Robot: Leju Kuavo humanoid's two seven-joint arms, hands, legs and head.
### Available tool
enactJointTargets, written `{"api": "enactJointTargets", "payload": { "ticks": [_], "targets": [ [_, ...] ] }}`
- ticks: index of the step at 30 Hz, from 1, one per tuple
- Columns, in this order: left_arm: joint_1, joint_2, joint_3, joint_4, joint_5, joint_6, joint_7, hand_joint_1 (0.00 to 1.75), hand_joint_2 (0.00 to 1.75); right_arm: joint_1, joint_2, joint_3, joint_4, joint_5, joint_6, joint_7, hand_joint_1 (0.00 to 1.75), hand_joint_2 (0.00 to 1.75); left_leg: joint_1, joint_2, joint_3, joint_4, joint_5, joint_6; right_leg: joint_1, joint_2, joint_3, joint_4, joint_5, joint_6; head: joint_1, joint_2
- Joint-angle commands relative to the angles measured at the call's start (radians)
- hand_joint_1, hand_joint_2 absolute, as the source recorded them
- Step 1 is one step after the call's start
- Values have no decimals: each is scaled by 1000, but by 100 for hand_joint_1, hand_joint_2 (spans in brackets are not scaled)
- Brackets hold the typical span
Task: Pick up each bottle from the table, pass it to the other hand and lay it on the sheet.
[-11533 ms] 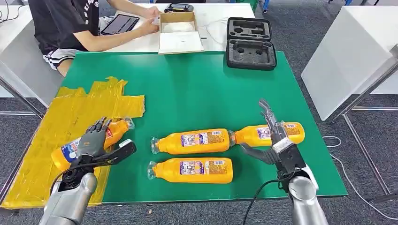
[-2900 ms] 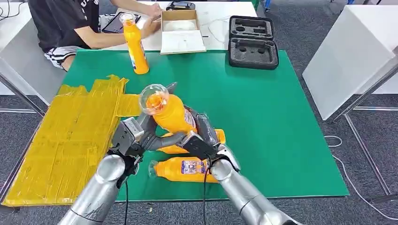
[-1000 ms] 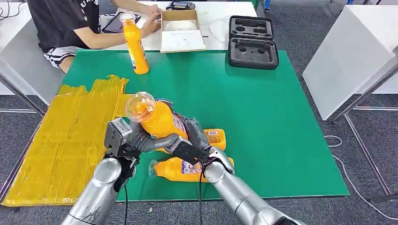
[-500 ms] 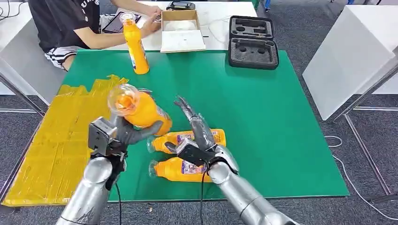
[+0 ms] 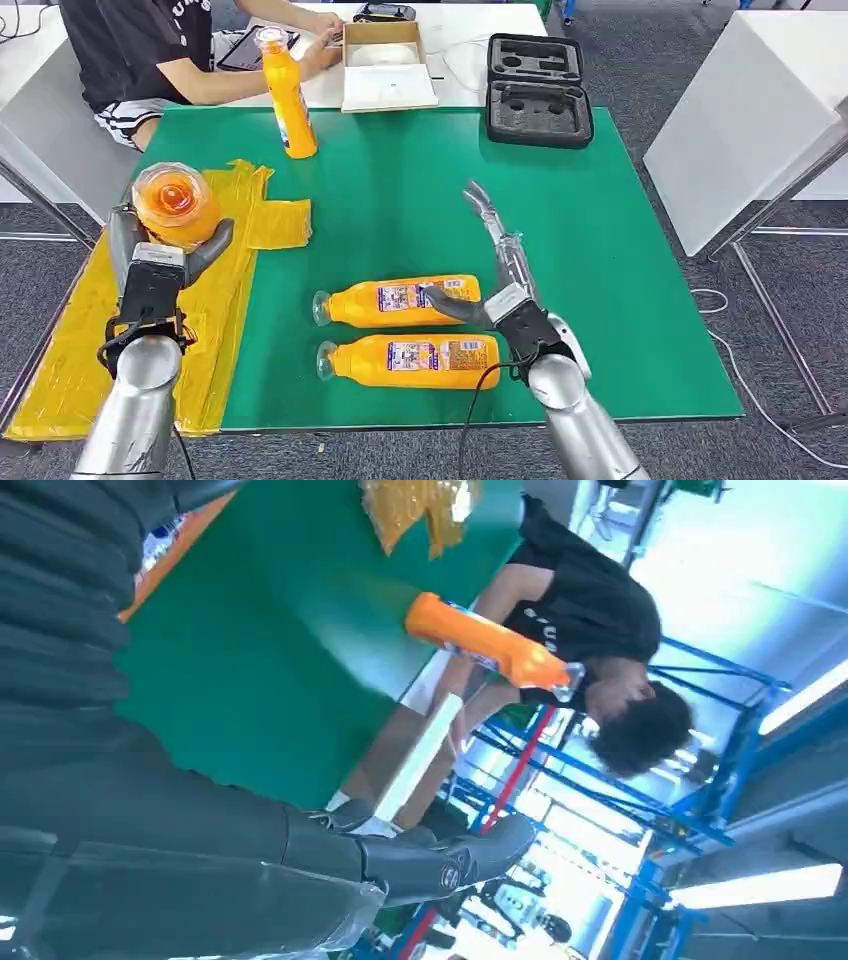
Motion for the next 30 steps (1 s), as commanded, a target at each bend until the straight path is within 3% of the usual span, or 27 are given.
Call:
{"api": "enactJointTargets", "payload": {
  "ticks": [1, 2, 3, 6, 10, 14, 19, 24, 30],
  "targets": [
    [-109, 25, 43, 124, -160, 81, 35, 175, 175, 3, -24, -97, -42, -77, 109, -5, 0, 175, 2, 1, 9, 3, -5, -5, 3, -3, 10, 2, -6, -2, 0, 0],
    [-109, 25, 43, 124, -160, 81, 35, 175, 175, 3, -24, -97, -42, -77, 109, -5, 0, 175, 1, 0, 3, 1, -1, -2, 1, -2, 3, 0, -1, -1, 0, 0],
    [-109, 25, 43, 124, -160, 81, 35, 175, 175, 3, -24, -97, -42, -77, 109, -5, 0, 175, 2, 2, 9, 3, -6, -6, 3, -2, 11, 2, -6, -3, 0, 0],
    [-113, 35, 34, 141, -227, 110, 51, 175, 175, 1, -25, -95, -37, -94, 145, 8, 0, 175, 1, 2, 6, 1, -3, -3, 1, 0, 7, 0, -3, -1, 0, 0],
    [-186, 60, -18, 307, -695, 154, 228, 175, 175, -27, -51, -119, 15, -173, 291, 58, 0, 175, 1, 1, 8, 1, -4, -4, 2, -2, 9, 0, -4, -2, 0, 0],
    [-251, 94, -126, 520, -1037, 137, 408, 175, 175, -61, -42, -124, 61, -166, 315, 55, 0, 175, 1, 1, 6, 0, -1, -3, 1, -2, 7, -1, -2, -1, 0, 0],
    [-322, 110, -338, 801, -1037, 114, 514, 175, 175, -87, -51, -82, 87, -132, 308, 66, 0, 175, 0, 0, 6, -1, -1, -2, 0, -2, 7, -1, -1, -1, 0, 0],
    [-349, 108, -344, 998, -1037, 97, 513, 175, 175, -103, -66, -51, 107, -129, 301, 59, 0, 175, 0, 3, 5, -1, -1, -2, 0, 1, 6, -1, 0, -1, 0, 0],
    [-320, 113, -271, 1073, -997, 66, 470, 175, 175, -114, -70, -25, 123, -119, 289, 60, 0, 175, 1, 9, 10, 1, -4, -4, 1, 5, 9, -1, -2, -2, 0, 0]
  ]
}}
